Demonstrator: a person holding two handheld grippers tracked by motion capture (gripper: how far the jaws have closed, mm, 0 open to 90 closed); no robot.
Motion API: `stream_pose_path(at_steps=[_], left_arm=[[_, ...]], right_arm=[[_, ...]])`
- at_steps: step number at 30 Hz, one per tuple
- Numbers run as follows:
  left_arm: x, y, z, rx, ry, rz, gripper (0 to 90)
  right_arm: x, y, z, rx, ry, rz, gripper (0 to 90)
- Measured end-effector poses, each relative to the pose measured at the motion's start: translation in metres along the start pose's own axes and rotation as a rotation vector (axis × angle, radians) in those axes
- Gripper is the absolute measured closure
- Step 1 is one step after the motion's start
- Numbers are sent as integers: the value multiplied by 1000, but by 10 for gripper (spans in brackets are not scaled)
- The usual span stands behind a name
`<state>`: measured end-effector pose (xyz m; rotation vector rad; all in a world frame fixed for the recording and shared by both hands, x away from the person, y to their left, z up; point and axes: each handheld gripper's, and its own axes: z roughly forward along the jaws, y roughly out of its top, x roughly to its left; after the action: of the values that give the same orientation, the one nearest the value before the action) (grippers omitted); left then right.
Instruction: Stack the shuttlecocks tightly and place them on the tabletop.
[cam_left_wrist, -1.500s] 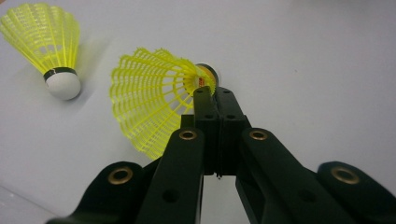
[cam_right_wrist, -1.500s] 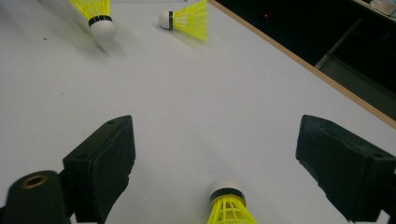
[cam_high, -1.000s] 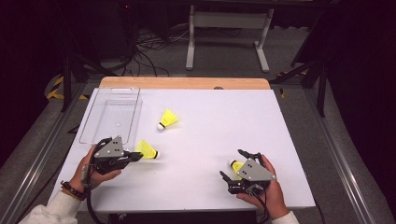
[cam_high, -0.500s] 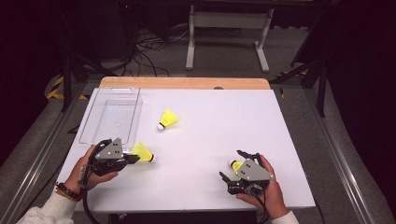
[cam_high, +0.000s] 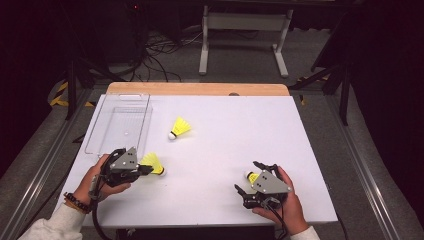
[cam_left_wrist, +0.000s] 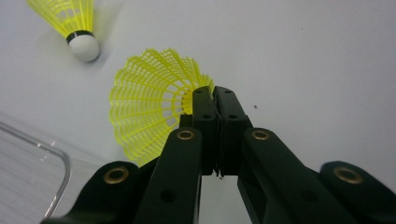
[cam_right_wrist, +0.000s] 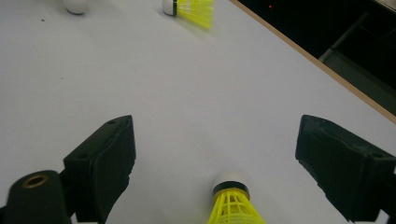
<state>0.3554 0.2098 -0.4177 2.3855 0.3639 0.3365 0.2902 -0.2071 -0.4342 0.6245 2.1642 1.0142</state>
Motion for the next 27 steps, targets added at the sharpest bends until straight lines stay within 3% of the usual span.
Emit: stream_pose_path(at_steps=[13, 20, 27], left_arm=[[-5, 27, 17, 0, -10, 70, 883], [-14, 47, 34, 32, -25, 146, 883], [-22, 61, 50, 59, -34, 193, 881]], right_arm=[[1, -1, 3, 23, 2, -7, 133], [2, -1, 4, 31, 0, -9, 136], [1, -2, 5, 40, -4, -2, 138]])
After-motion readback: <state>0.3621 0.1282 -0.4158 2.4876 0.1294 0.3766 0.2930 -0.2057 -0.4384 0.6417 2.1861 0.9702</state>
